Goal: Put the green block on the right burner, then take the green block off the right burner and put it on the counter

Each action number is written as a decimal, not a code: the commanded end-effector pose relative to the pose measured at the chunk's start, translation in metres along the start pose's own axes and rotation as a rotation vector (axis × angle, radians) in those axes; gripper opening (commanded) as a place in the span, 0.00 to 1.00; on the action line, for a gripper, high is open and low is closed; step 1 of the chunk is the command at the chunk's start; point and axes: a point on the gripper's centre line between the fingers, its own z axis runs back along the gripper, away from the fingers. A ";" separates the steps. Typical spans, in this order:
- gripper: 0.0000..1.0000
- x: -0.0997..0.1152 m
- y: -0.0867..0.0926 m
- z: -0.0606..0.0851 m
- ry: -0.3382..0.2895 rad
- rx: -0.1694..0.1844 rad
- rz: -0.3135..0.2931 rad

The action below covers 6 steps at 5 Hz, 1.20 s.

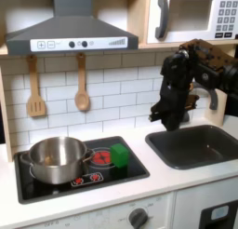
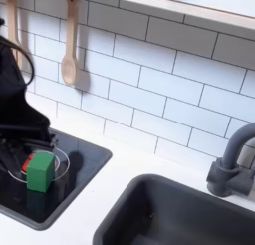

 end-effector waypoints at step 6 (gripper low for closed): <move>0.00 0.084 0.055 0.009 -0.123 0.007 0.201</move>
